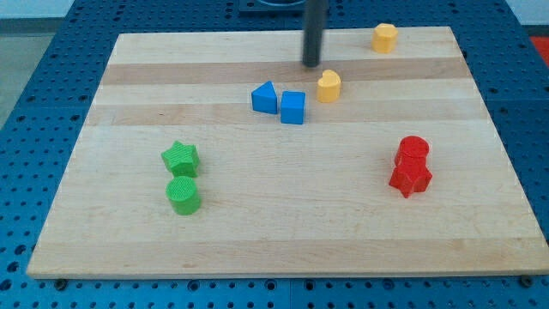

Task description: Move the blue triangle to the top left of the blue cube

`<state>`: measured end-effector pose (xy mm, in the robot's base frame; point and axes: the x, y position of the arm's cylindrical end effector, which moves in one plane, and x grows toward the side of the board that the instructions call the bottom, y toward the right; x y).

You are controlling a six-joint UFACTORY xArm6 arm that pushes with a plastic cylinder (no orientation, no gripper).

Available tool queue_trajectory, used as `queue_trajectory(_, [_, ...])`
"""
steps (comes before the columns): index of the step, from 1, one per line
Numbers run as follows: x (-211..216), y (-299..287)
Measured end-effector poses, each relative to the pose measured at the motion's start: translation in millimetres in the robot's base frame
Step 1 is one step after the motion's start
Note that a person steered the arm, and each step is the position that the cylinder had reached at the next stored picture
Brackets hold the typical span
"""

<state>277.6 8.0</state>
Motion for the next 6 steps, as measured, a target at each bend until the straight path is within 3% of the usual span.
queue_trajectory(3, [54.1,-96.1])
queue_trajectory(5, [137.8,-102.1])
queue_trajectory(6, [135.7,-94.5])
